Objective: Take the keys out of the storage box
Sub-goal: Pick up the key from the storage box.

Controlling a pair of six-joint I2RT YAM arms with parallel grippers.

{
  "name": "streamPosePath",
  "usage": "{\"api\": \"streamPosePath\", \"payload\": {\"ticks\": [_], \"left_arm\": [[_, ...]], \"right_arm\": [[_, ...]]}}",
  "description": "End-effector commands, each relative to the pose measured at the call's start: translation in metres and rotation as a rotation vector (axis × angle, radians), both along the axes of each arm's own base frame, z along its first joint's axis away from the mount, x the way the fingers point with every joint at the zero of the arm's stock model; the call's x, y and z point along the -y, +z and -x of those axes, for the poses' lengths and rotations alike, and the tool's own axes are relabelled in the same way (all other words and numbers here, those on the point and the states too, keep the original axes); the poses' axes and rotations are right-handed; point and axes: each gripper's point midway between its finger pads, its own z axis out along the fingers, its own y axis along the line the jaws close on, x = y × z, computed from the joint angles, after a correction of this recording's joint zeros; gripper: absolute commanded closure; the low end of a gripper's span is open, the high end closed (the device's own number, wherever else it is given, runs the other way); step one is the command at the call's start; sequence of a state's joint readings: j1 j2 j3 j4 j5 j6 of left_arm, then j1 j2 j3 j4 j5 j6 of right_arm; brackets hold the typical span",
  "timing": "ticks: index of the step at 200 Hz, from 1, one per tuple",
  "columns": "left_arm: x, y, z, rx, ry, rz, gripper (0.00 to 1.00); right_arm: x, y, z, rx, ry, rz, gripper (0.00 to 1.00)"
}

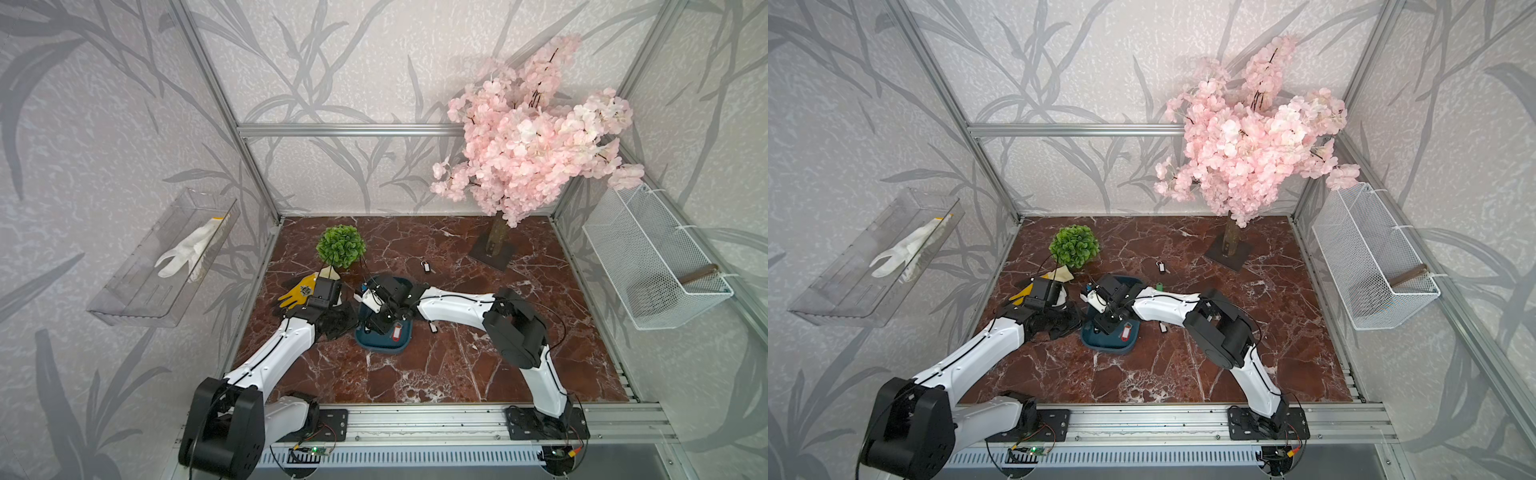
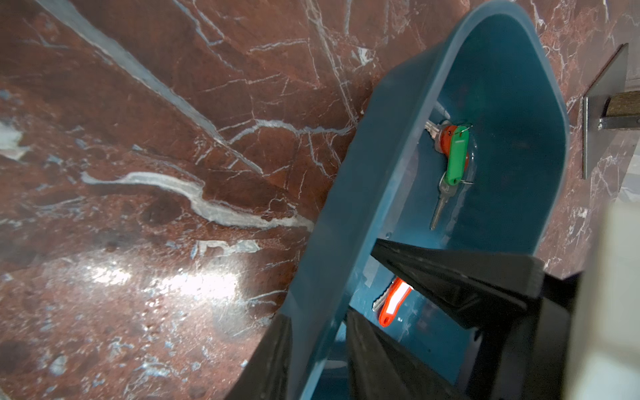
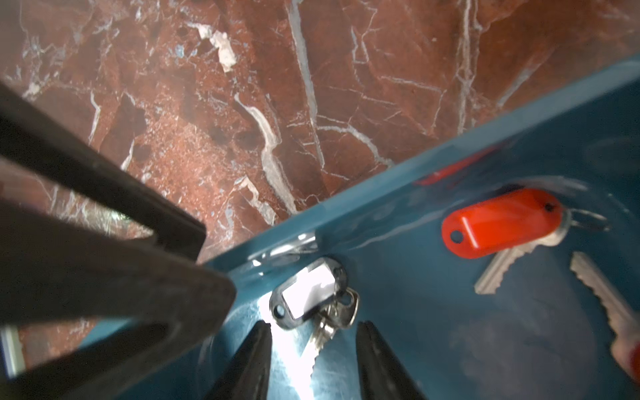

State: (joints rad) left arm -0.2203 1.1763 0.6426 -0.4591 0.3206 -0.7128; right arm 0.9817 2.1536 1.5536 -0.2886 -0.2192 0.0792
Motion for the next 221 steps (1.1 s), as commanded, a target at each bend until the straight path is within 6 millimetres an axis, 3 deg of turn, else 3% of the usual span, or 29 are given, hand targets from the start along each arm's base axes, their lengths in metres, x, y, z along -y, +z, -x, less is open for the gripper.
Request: {"api": "streamPosePath", "payload": {"ticks": [1,53,123,139,188,221], "left_arm": [[0.001,-0.006,0.004,-0.010,-0.022,0.001,0.69],[-0.001,-0.005,0.005,-0.008,-0.025,-0.012,0.70],[-0.004,-0.003,0.003,0.010,-0.019,-0.033,0.70],[-0.006,-0.001,0.002,0.019,-0.015,-0.039,0.70],[-0.014,0.009,-0.002,0.052,0.010,-0.077,0.63],[-0.021,0.023,-0.008,0.099,0.046,-0.095,0.50]], "right_arm": [[-0.005,-0.006,0.004,-0.023,0.013,0.015,0.61],[-0.009,-0.017,0.002,-0.033,0.009,0.032,0.70],[-0.004,-0.023,-0.001,-0.023,-0.005,0.055,0.93],[-0.003,-0.017,-0.003,-0.010,-0.009,0.051,1.00],[0.001,0.013,-0.005,0.049,-0.019,0.015,1.00],[0.006,0.036,-0.005,0.087,-0.026,-0.011,1.00]]}}
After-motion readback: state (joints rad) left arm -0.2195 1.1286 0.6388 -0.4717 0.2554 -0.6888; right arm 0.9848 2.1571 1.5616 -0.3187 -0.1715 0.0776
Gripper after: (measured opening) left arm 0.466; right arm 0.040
